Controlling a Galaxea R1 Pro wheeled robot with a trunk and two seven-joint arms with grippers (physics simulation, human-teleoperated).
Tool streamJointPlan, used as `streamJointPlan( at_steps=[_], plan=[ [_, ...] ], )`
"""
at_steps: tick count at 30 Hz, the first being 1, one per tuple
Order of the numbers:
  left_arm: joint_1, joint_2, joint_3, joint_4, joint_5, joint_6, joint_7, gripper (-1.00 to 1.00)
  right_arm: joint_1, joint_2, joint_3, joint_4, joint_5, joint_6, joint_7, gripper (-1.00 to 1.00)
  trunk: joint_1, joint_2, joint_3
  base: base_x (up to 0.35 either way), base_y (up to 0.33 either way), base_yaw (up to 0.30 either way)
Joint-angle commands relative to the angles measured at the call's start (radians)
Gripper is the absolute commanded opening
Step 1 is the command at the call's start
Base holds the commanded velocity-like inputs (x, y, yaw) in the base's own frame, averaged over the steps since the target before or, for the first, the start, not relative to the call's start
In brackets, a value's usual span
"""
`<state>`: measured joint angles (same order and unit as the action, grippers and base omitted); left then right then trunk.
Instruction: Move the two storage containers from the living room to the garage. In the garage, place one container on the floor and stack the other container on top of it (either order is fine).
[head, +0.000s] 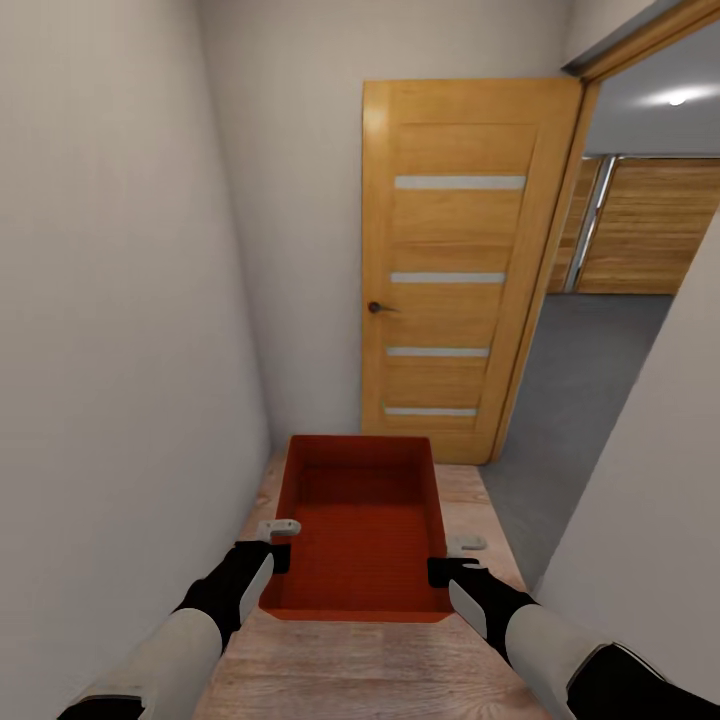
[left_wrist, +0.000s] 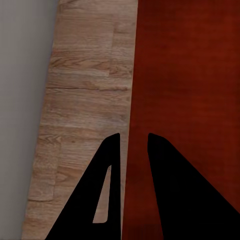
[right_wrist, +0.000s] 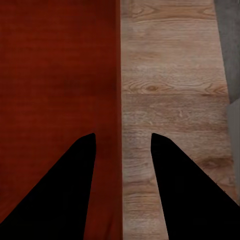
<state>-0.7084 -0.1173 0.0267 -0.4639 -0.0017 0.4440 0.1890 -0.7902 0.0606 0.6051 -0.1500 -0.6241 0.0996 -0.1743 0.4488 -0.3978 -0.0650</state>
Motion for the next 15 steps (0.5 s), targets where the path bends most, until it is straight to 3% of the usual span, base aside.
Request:
streamJointPlan(
  at_steps=[1, 15],
  plan=[
    [0.000, 0.007, -0.010, 0.002, 0.008, 0.006, 0.007, -1.00, -0.001, -0.001, 0.028, -0.006, 0.000, -0.015, -0.004, -1.00, 0.001, -0.002, -0.002, 0.323, 0.000, 0.000],
    [0.000, 0.007, -0.011, 0.002, 0.008, 0.005, 0.006, -1.00, -0.001, -0.002, 0.028, -0.006, 0.000, -0.014, -0.004, -1.00, 0.001, -0.002, -0.002, 0.323, 0.000, 0.000]
  ],
)
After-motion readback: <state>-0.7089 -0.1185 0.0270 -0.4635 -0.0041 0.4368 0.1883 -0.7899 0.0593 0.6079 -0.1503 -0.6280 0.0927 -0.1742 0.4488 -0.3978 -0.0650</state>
